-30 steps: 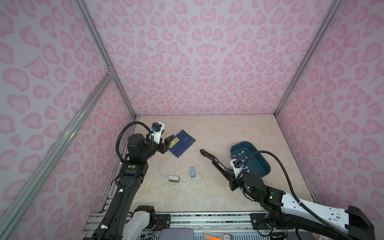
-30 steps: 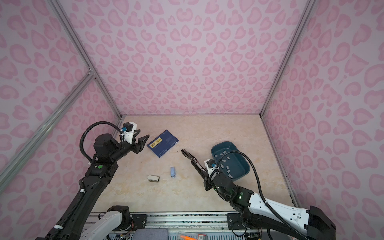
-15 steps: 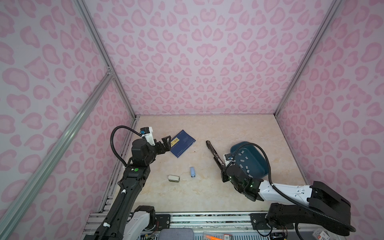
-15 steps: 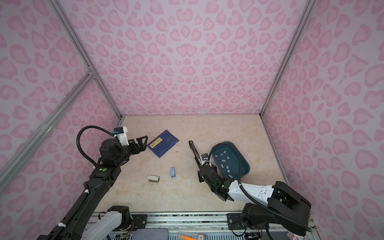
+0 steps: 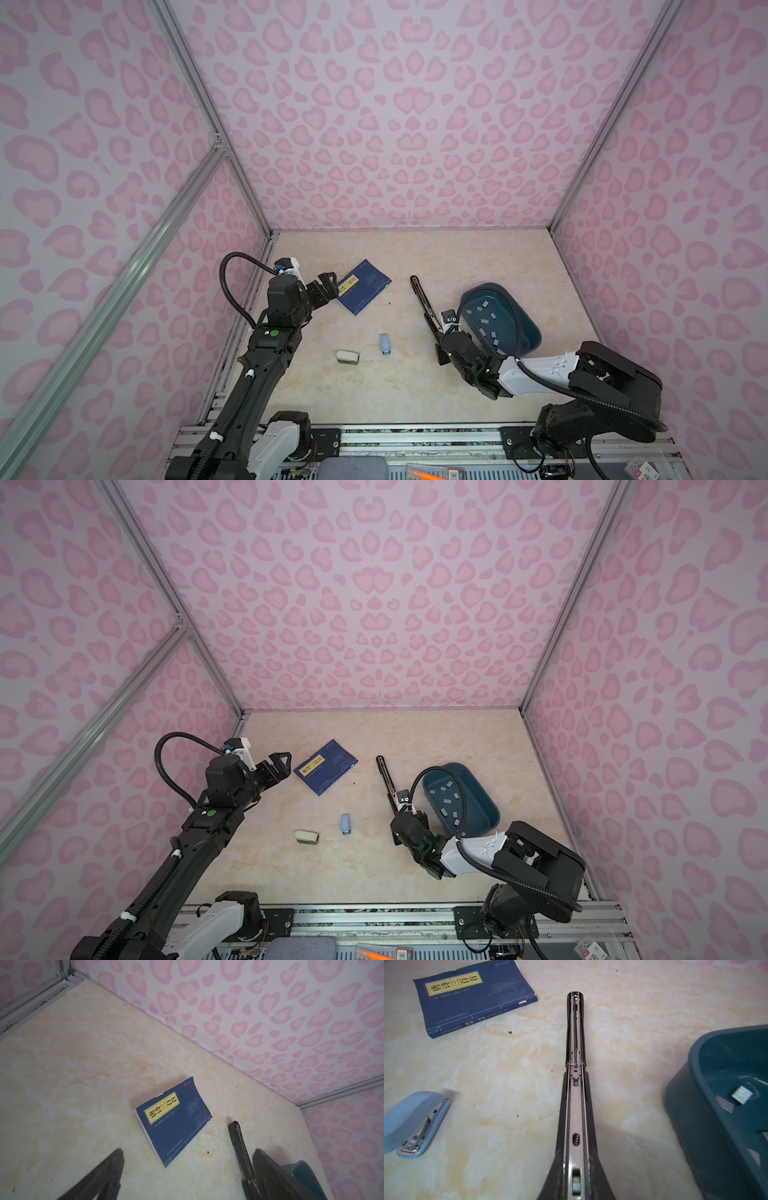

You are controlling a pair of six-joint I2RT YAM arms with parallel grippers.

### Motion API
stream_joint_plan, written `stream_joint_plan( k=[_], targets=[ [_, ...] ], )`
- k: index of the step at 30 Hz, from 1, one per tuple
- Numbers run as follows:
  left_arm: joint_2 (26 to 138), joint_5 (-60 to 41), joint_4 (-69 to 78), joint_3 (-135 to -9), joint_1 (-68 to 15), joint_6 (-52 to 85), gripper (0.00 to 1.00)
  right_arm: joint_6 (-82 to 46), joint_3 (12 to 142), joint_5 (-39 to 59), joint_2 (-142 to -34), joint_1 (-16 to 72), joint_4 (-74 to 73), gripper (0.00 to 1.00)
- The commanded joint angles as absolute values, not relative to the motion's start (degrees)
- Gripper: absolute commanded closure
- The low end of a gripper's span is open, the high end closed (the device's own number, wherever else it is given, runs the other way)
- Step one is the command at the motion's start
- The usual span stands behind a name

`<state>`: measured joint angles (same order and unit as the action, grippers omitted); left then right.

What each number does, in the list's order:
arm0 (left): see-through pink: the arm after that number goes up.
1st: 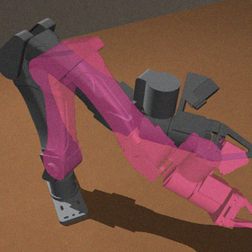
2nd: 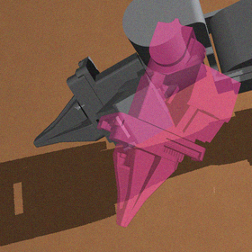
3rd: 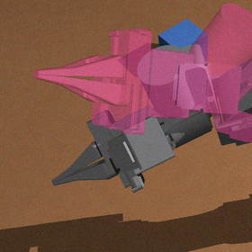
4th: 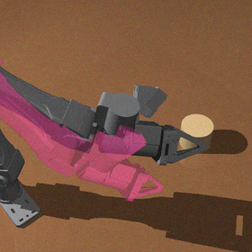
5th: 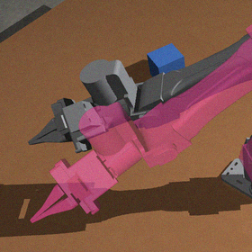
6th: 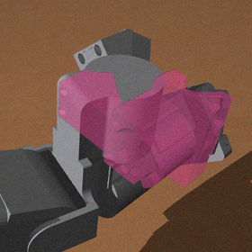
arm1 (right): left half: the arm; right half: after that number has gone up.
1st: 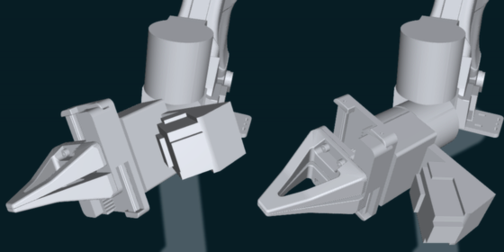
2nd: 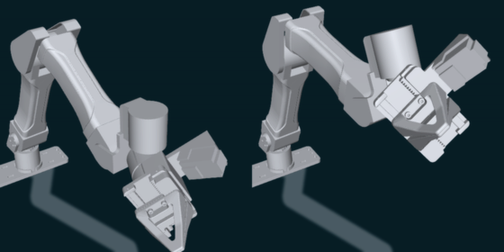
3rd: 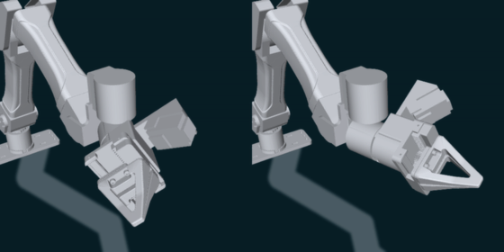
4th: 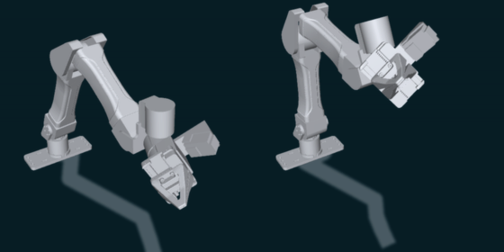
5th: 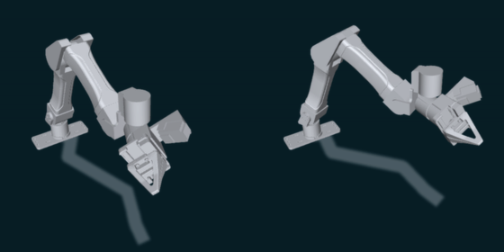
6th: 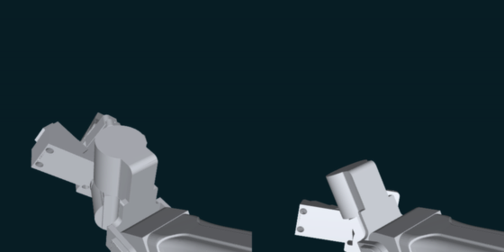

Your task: Load the staples into the stapler

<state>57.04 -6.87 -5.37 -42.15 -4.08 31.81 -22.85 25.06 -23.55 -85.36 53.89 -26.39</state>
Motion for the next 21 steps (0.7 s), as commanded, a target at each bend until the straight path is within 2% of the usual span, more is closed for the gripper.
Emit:
stream_joint_plan(
  k=[1, 3, 8, 13, 18, 21],
  targets=[
    [56.3, -14.8, -2.3, -41.0, -4.2, 29.5, 0.03, -22.8, 23.6, -23.3, -85.4, 54.0, -30.6, 0.92],
    [54.7, -14.0, -1.4, -39.7, -6.0, 28.9, 0.03, -23.1, 22.6, -23.4, -84.8, 54.3, -31.2, 0.84],
    [53.3, -7.4, -3.8, -38.0, -14.0, 25.5, 0.00, -23.9, 20.5, -23.8, -81.9, 54.6, -30.7, 0.73],
    [56.1, -1.5, -5.9, -37.0, -23.4, 23.6, 0.05, -23.9, 20.4, -26.0, -77.1, 57.1, -26.7, 0.56],
    [57.2, 1.8, -4.3, -33.2, -28.6, 22.7, 0.07, -22.8, 22.6, -29.7, -73.5, 62.1, -20.9, 0.49],
    [56.6, 1.6, -2.2, -30.7, -29.1, 23.8, 0.09, -21.7, 26.3, -31.5, -75.7, 66.7, -19.9, 0.43]
  ],
)
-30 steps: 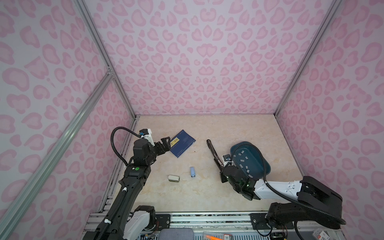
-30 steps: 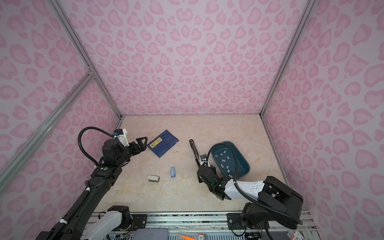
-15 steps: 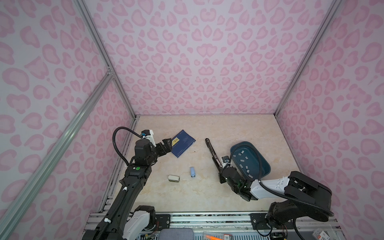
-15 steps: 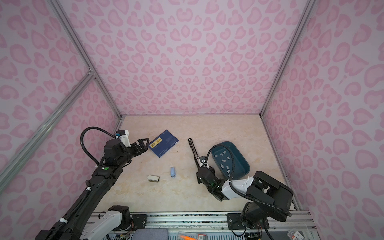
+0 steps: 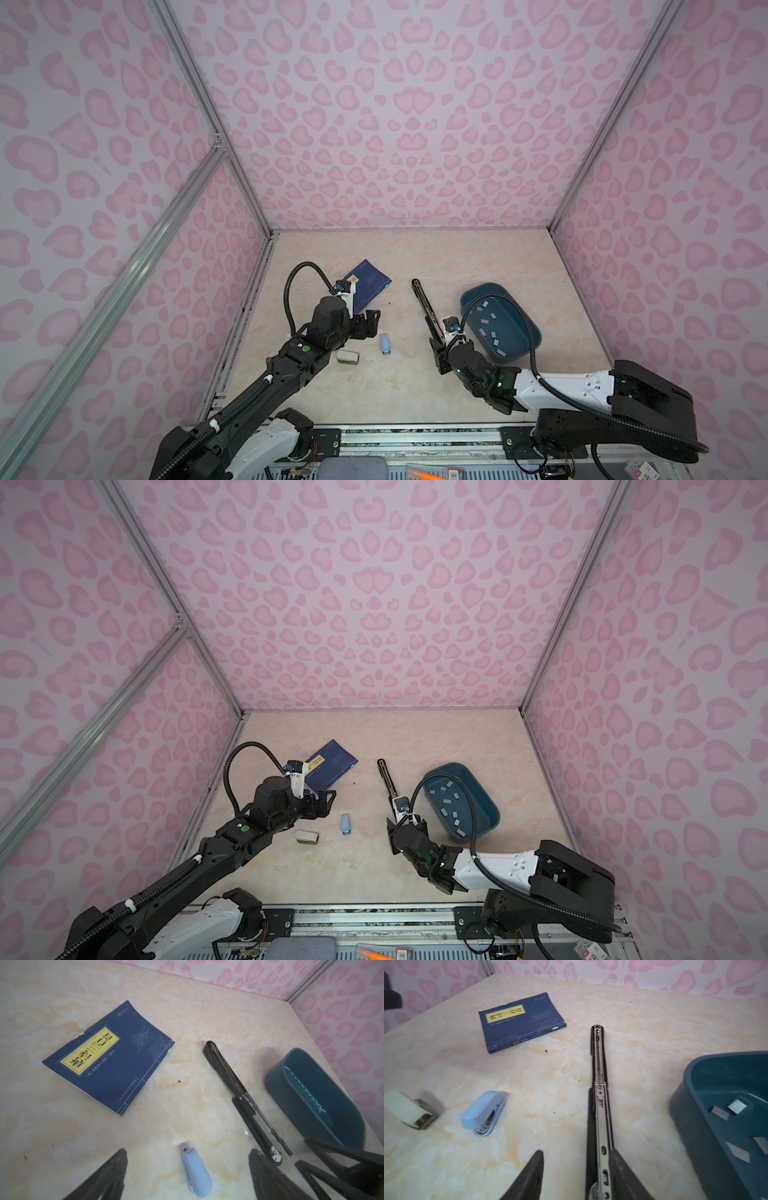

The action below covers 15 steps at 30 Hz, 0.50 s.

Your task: Load the staples into the stapler

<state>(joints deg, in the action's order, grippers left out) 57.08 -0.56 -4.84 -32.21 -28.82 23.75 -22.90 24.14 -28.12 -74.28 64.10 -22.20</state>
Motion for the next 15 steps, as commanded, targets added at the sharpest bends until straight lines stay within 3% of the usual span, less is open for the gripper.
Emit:
stream_joint_plan(
  k=[1, 7, 15],
  targets=[
    [56.1, 2.4, -1.8, -29.9, -29.1, 24.3, 0.09, -21.6, 28.0, -31.6, -77.6, 68.2, -20.2, 0.41],
    [54.1, 16.8, -4.1, -27.8, -28.9, 30.4, 0.03, -21.2, 40.5, -29.6, -93.4, 72.7, -20.6, 0.30],
    [49.8, 16.7, -6.0, -27.8, -28.8, 30.7, 0.03, -22.6, 47.2, -28.9, -104.6, 71.7, -19.2, 0.28]
  ],
)
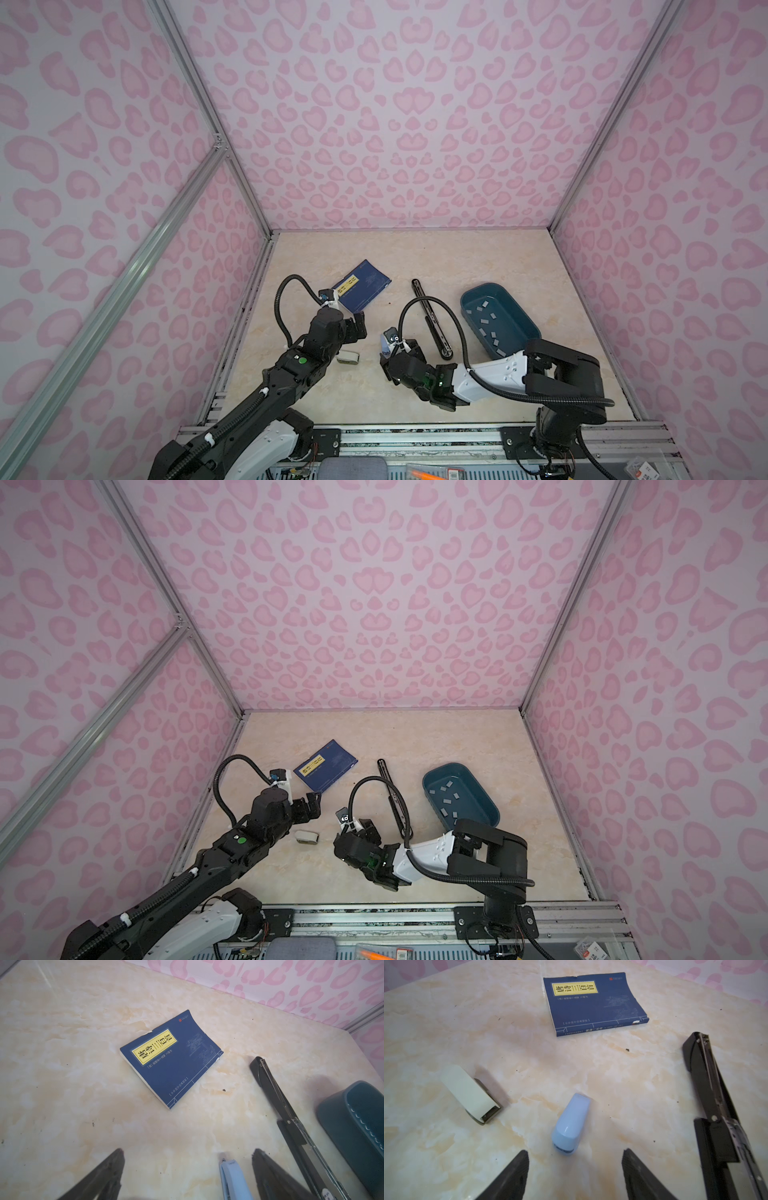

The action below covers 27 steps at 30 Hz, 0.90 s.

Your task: Load the staples into the stapler

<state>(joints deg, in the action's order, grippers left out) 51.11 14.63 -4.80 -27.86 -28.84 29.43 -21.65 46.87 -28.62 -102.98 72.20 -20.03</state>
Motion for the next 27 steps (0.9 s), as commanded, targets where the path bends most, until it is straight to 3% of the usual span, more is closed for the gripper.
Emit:
stream_joint_plan(
  k=[1, 12, 15, 18, 22, 27],
  targets=[
    [49.0, 16.9, -6.0, -27.5, -28.8, 30.7, 0.03, -23.0, 46.9, -28.5, -105.1, 71.2, -19.5, 0.29],
    [48.0, 17.2, -3.3, -27.1, -28.8, 25.8, 0.02, -23.6, 41.8, -21.9, -105.6, 65.2, -26.2, 0.34],
    [49.6, 14.7, -5.8, -29.5, -28.8, 22.5, 0.08, -22.1, 39.2, -20.4, -103.4, 65.7, -29.4, 0.35],
    [49.0, 16.9, -8.8, -31.6, -28.8, 23.2, 0.09, -21.2, 36.8, -23.6, -101.3, 69.0, -31.8, 0.29],
    [44.2, 17.4, -8.4, -31.4, -28.9, 24.7, 0.04, -21.5, 38.0, -23.3, -102.9, 70.6, -32.4, 0.22],
    [42.3, 19.3, -12.5, -34.3, -28.8, 26.4, 0.00, -23.0, 44.9, -25.7, -108.1, 70.3, -26.4, 0.23]
  ],
)
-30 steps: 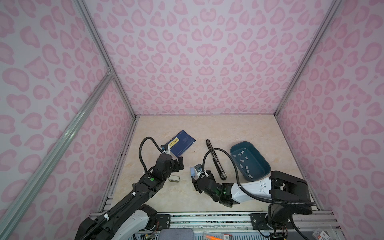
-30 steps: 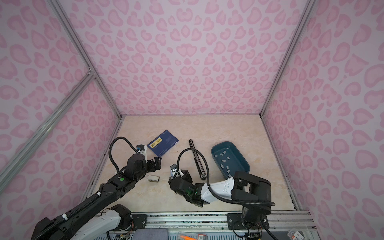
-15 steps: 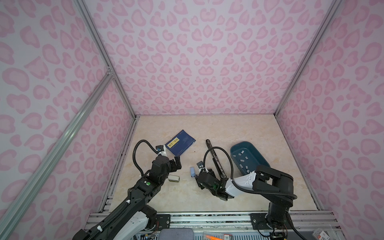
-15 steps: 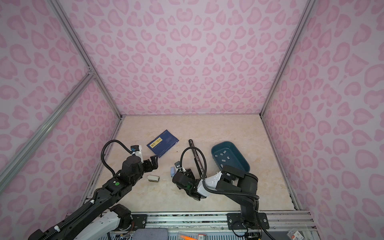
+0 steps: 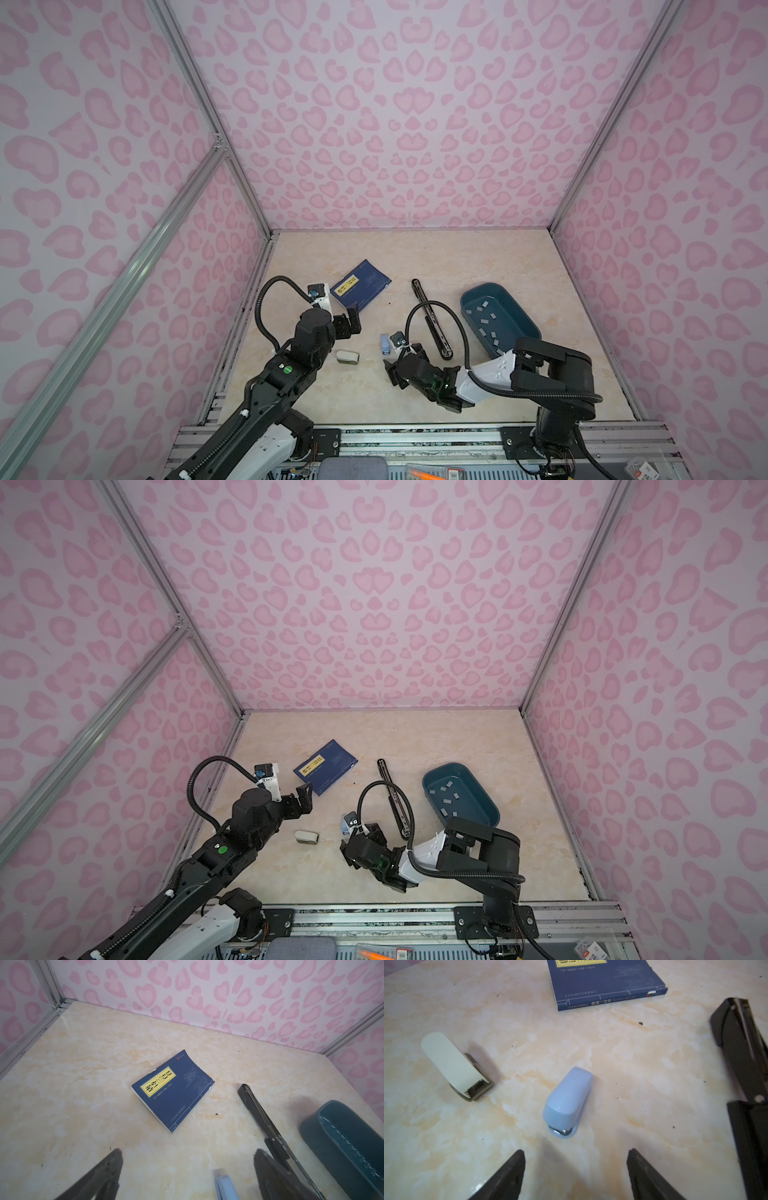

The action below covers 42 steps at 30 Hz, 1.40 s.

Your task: Load the staples into the stapler

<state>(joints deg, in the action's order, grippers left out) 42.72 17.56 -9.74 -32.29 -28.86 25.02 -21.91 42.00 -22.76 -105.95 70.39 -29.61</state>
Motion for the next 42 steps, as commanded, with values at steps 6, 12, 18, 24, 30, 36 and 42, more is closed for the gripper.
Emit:
stream_joint_plan(
  k=[6, 12, 18, 24, 30, 36, 42],
  targets=[
    [45.5, 16.9, -20.8, -40.3, -28.8, 26.5, 0.00, -23.8, 47.8, -26.7, -111.8, 68.0, -22.4, 0.25],
    [47.9, 7.2, -21.8, -49.4, -28.8, 21.5, 0.03, -23.0, 40.5, -25.3, -108.7, 66.5, -29.9, 0.27],
    [51.9, 3.5, -20.5, -56.7, -28.8, -2.6, 0.09, -22.3, 34.9, -20.7, -105.9, 64.8, -35.9, 0.29],
    [63.5, -2.2, -24.8, -55.3, -29.4, -40.1, 0.09, -21.7, 30.5, -17.6, -102.8, 64.3, -40.2, 0.29],
    [75.7, -14.3, -35.3, -55.3, -30.1, -63.9, 0.18, -22.9, 26.3, -17.4, -101.8, 64.3, -45.0, 0.29],
    [87.0, -14.0, -38.6, -58.7, -30.5, -70.2, 0.24, -22.8, 25.7, -16.9, -101.8, 63.6, -46.0, 0.29],
    [90.2, -18.1, -35.6, -59.8, -32.0, -71.9, 0.24, -22.4, 25.7, -16.7, -102.8, 63.0, -47.8, 0.29]
  ],
)
